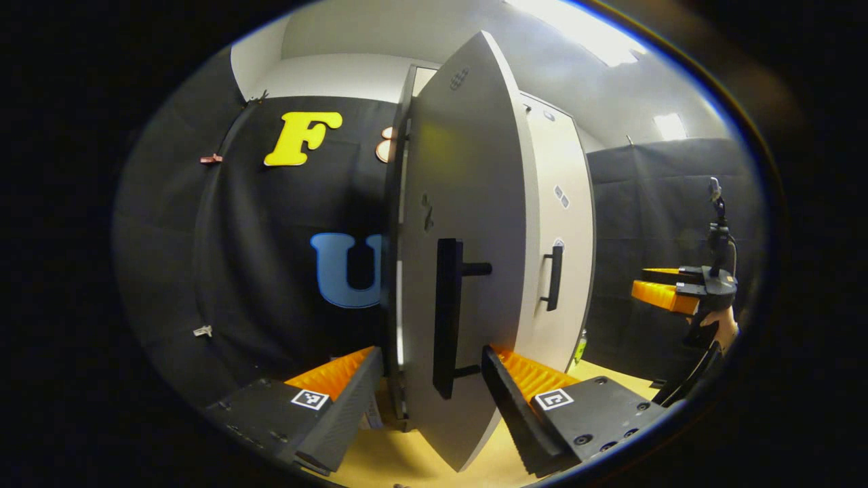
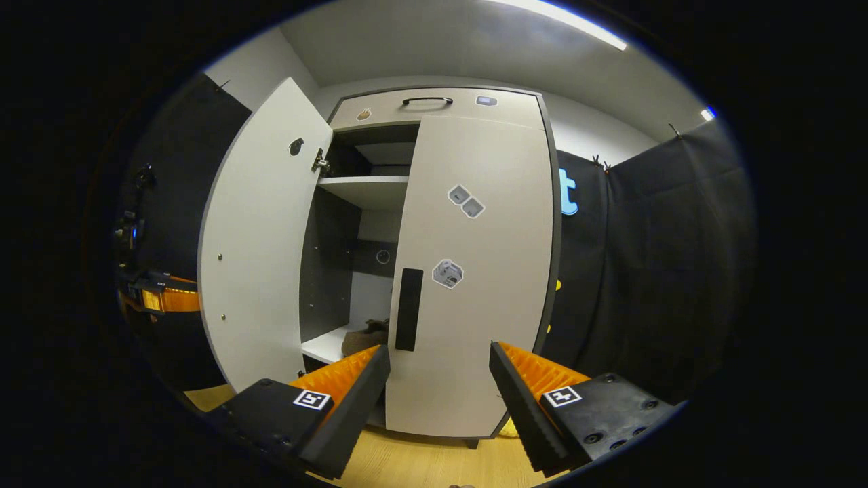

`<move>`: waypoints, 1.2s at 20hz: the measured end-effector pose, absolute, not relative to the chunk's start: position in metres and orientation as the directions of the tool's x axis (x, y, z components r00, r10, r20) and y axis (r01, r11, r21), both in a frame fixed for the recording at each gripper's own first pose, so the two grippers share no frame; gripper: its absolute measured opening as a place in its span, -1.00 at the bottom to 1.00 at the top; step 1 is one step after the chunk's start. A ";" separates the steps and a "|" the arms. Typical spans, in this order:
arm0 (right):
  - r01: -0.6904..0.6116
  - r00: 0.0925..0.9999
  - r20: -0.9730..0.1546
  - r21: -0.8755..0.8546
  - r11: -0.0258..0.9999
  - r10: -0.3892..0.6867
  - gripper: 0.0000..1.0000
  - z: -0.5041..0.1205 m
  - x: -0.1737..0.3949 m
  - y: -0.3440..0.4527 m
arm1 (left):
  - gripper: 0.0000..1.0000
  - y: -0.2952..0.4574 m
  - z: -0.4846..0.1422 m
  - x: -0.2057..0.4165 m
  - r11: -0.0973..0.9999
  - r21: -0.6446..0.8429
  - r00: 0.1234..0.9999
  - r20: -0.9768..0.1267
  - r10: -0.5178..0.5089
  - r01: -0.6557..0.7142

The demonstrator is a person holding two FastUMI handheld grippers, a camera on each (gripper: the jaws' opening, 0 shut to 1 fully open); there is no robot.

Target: Grab one shoe with the right hand and put it into the shoe cabinet, grab the other shoe with the left hand and put it into the shoe cabinet; then close the right door with the right hand and the left door with the left hand.

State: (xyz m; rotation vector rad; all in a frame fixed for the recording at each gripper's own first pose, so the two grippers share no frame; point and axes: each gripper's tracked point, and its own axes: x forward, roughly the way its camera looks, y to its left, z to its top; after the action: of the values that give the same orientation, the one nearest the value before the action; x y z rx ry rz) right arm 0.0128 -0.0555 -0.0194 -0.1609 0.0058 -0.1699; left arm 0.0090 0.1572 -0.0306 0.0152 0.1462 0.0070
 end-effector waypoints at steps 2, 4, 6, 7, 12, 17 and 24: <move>0.184 0.983 0.012 -0.185 0.965 -0.185 0.95 -0.018 0.012 -0.063 | 0.88 0.152 -0.027 0.022 0.999 0.041 0.991 -0.132 0.022 -0.017; 0.185 0.982 0.007 -0.179 0.966 -0.187 0.94 -0.019 0.010 -0.069 | 0.88 0.139 -0.029 0.037 1.000 0.025 0.992 -0.129 0.007 -0.003; 0.195 0.980 0.004 -0.179 0.964 -0.198 0.95 -0.019 0.010 -0.080 | 0.87 0.119 -0.032 0.052 1.000 -0.002 0.992 -0.126 -0.030 0.030; 0.201 0.979 0.003 -0.177 0.963 -0.204 0.95 -0.018 0.011 -0.085 | 0.88 0.109 -0.033 0.061 0.999 -0.002 0.992 -0.121 -0.047 0.047; 0.234 0.972 0.007 -0.159 0.959 -0.236 0.95 -0.013 0.004 -0.120 | 0.89 0.065 -0.033 0.125 0.997 0.072 0.996 -0.088 -0.035 0.042; 0.263 0.964 0.004 -0.140 0.955 -0.265 0.95 -0.011 -0.005 -0.154 | 0.84 0.050 -0.037 0.166 0.993 0.114 0.997 -0.074 0.016 -0.007; 0.231 0.971 -0.025 -0.128 0.964 -0.236 0.95 -0.018 0.002 -0.172 | 0.84 0.043 -0.040 0.206 0.995 0.073 0.995 -0.065 0.075 -0.071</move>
State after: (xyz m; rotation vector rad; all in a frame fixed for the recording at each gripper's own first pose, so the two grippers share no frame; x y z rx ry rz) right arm 0.0016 -0.1719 -0.0180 -0.1251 0.0399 -0.2364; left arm 0.2060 0.0434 -0.0399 0.0702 0.0676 0.0731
